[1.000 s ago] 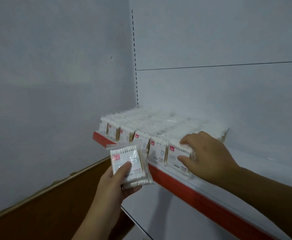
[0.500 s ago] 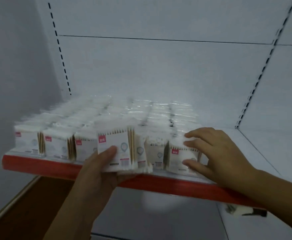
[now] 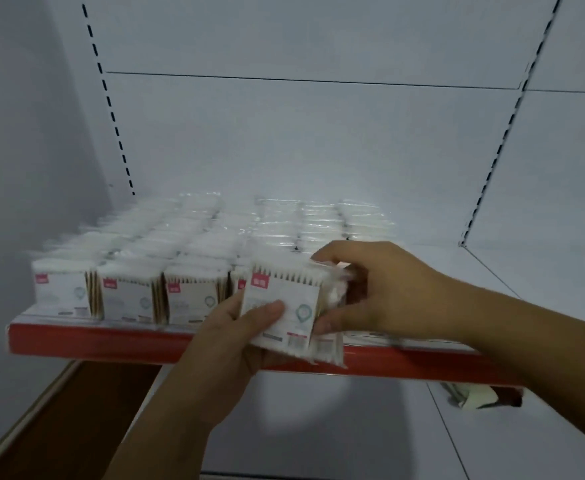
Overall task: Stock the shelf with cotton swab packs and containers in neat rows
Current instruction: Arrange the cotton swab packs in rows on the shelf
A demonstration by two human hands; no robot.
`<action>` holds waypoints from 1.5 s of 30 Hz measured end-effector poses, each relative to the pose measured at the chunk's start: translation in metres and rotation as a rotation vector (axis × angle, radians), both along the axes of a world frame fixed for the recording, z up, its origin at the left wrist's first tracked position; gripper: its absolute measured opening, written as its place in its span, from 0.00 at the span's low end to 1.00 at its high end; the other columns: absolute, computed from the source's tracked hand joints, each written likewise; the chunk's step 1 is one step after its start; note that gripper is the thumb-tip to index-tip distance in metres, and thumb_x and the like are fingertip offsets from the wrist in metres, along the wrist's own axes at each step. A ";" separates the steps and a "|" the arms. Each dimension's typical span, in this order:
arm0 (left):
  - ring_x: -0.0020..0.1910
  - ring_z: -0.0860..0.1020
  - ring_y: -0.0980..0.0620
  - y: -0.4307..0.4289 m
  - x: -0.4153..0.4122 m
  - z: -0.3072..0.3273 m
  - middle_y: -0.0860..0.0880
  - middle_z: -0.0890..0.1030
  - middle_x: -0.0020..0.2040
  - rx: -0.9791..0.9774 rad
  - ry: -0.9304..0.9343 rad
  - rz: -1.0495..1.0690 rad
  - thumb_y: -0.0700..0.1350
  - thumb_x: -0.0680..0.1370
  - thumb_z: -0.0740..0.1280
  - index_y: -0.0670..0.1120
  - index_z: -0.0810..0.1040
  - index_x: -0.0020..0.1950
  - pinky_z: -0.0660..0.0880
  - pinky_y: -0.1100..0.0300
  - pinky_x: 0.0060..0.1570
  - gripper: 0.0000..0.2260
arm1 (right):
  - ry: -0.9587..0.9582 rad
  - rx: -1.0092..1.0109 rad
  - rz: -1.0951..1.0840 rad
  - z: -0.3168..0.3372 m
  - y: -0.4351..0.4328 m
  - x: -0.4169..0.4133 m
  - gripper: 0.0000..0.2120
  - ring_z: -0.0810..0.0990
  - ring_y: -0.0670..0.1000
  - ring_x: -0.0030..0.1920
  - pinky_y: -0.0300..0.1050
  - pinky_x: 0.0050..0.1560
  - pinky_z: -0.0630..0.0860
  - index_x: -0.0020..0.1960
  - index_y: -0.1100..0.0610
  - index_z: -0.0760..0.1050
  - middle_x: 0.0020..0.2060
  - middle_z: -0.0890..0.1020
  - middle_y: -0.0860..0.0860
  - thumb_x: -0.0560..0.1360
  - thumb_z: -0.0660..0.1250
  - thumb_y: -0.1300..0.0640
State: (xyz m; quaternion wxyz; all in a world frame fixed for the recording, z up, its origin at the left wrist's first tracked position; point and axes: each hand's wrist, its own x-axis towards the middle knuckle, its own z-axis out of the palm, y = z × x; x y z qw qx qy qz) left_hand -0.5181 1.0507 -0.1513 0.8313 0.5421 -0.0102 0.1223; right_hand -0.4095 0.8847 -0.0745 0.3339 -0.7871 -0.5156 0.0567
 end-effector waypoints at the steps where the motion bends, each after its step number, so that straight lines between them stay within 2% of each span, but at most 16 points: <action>1: 0.52 0.82 0.40 0.005 -0.005 0.003 0.38 0.83 0.55 0.007 0.004 0.034 0.52 0.61 0.79 0.45 0.84 0.53 0.81 0.46 0.45 0.23 | 0.000 0.019 -0.011 0.003 0.001 0.002 0.17 0.81 0.41 0.44 0.39 0.44 0.79 0.45 0.39 0.75 0.46 0.81 0.37 0.61 0.80 0.48; 5: 0.47 0.84 0.46 0.038 -0.021 0.018 0.44 0.85 0.48 0.131 -0.031 0.291 0.50 0.64 0.77 0.50 0.86 0.45 0.81 0.59 0.41 0.11 | -0.136 0.077 -0.119 0.002 -0.004 0.019 0.16 0.76 0.37 0.41 0.33 0.40 0.73 0.46 0.40 0.74 0.42 0.76 0.29 0.64 0.78 0.48; 9: 0.45 0.85 0.46 0.058 -0.018 0.032 0.46 0.86 0.44 0.229 -0.082 0.428 0.43 0.60 0.74 0.48 0.83 0.43 0.80 0.60 0.38 0.12 | -0.475 -0.095 -0.098 -0.016 0.003 0.020 0.22 0.75 0.43 0.52 0.44 0.54 0.73 0.62 0.41 0.70 0.54 0.76 0.38 0.71 0.73 0.52; 13: 0.41 0.85 0.51 0.054 -0.010 0.035 0.49 0.84 0.39 0.595 0.001 0.389 0.36 0.61 0.79 0.58 0.73 0.51 0.80 0.61 0.35 0.27 | -0.690 -0.197 -0.097 -0.024 0.007 0.018 0.25 0.72 0.49 0.56 0.45 0.56 0.67 0.66 0.46 0.71 0.55 0.77 0.46 0.70 0.70 0.48; 16: 0.38 0.82 0.61 0.040 -0.001 0.032 0.55 0.82 0.36 1.060 0.003 0.435 0.45 0.65 0.79 0.67 0.67 0.51 0.76 0.71 0.32 0.28 | -0.733 -0.223 -0.131 -0.030 0.009 0.010 0.29 0.72 0.50 0.58 0.46 0.56 0.69 0.64 0.50 0.71 0.58 0.76 0.47 0.67 0.71 0.41; 17: 0.39 0.80 0.60 0.037 0.000 0.030 0.56 0.80 0.36 1.237 -0.011 0.476 0.48 0.66 0.78 0.67 0.67 0.53 0.76 0.71 0.35 0.26 | -0.751 -0.228 -0.146 -0.033 0.010 0.008 0.30 0.73 0.50 0.59 0.47 0.57 0.69 0.64 0.52 0.72 0.59 0.76 0.48 0.66 0.72 0.40; 19: 0.45 0.77 0.54 0.034 0.002 0.029 0.54 0.78 0.44 1.529 -0.093 0.601 0.49 0.66 0.79 0.57 0.74 0.58 0.76 0.60 0.44 0.24 | -0.750 -0.233 -0.166 -0.039 0.010 0.004 0.31 0.74 0.52 0.61 0.48 0.57 0.71 0.63 0.55 0.73 0.61 0.76 0.50 0.65 0.75 0.42; 22: 0.46 0.78 0.44 0.039 0.008 0.029 0.45 0.80 0.49 1.761 -0.273 0.720 0.48 0.60 0.82 0.43 0.80 0.49 0.75 0.49 0.44 0.22 | -0.750 -0.192 -0.194 -0.043 0.007 0.003 0.34 0.79 0.54 0.58 0.51 0.55 0.76 0.62 0.58 0.75 0.59 0.80 0.53 0.61 0.79 0.45; 24: 0.45 0.78 0.44 0.042 0.013 0.033 0.46 0.80 0.48 1.890 -0.261 0.689 0.50 0.61 0.81 0.44 0.78 0.49 0.73 0.49 0.45 0.22 | -0.749 -0.181 -0.202 -0.042 0.006 0.004 0.35 0.81 0.56 0.57 0.52 0.54 0.77 0.62 0.59 0.76 0.58 0.81 0.55 0.60 0.80 0.46; 26: 0.52 0.75 0.46 0.041 0.018 0.037 0.49 0.77 0.54 1.993 -0.149 0.564 0.56 0.67 0.76 0.48 0.74 0.60 0.68 0.52 0.52 0.26 | -0.743 -0.210 -0.190 -0.043 0.007 0.004 0.37 0.78 0.56 0.61 0.52 0.58 0.74 0.68 0.58 0.72 0.63 0.77 0.56 0.64 0.78 0.45; 28: 0.60 0.70 0.50 0.044 0.026 0.041 0.52 0.72 0.62 2.164 -0.092 0.458 0.62 0.72 0.68 0.53 0.64 0.71 0.63 0.55 0.58 0.31 | -0.724 -0.238 -0.173 -0.046 0.006 0.006 0.39 0.69 0.53 0.70 0.49 0.67 0.66 0.76 0.54 0.59 0.73 0.66 0.54 0.71 0.71 0.42; 30: 0.62 0.67 0.51 0.045 0.033 0.047 0.53 0.69 0.64 2.332 -0.101 0.367 0.65 0.73 0.64 0.54 0.59 0.72 0.63 0.56 0.59 0.32 | -0.703 -0.274 -0.157 -0.048 0.005 0.009 0.40 0.60 0.51 0.74 0.46 0.71 0.58 0.78 0.51 0.49 0.77 0.57 0.52 0.75 0.64 0.39; 34: 0.60 0.69 0.50 0.046 0.043 0.053 0.51 0.70 0.63 2.418 -0.116 0.292 0.66 0.73 0.63 0.52 0.61 0.68 0.65 0.55 0.57 0.29 | -0.719 -0.325 -0.175 -0.048 0.006 0.010 0.42 0.57 0.50 0.75 0.44 0.72 0.55 0.78 0.51 0.47 0.77 0.55 0.51 0.73 0.61 0.34; 38: 0.58 0.69 0.49 0.049 0.051 0.053 0.50 0.70 0.61 2.530 -0.139 0.273 0.67 0.73 0.61 0.49 0.61 0.64 0.65 0.56 0.53 0.29 | -0.763 -0.287 -0.219 -0.051 0.009 0.011 0.41 0.75 0.59 0.65 0.54 0.63 0.70 0.71 0.61 0.68 0.67 0.74 0.60 0.66 0.76 0.43; 41: 0.68 0.65 0.47 0.051 0.059 0.053 0.46 0.63 0.72 2.541 -0.063 0.219 0.66 0.74 0.61 0.48 0.59 0.67 0.66 0.54 0.61 0.31 | -0.817 -0.235 -0.251 -0.055 0.011 0.015 0.39 0.78 0.61 0.60 0.56 0.59 0.74 0.66 0.63 0.73 0.62 0.78 0.61 0.62 0.79 0.45; 45: 0.78 0.51 0.49 0.051 0.064 0.052 0.48 0.48 0.80 2.423 0.125 0.099 0.65 0.75 0.62 0.47 0.45 0.77 0.53 0.49 0.74 0.41 | -0.751 -0.212 -0.238 -0.057 0.016 0.017 0.39 0.77 0.62 0.61 0.57 0.59 0.73 0.66 0.62 0.73 0.62 0.77 0.61 0.62 0.80 0.47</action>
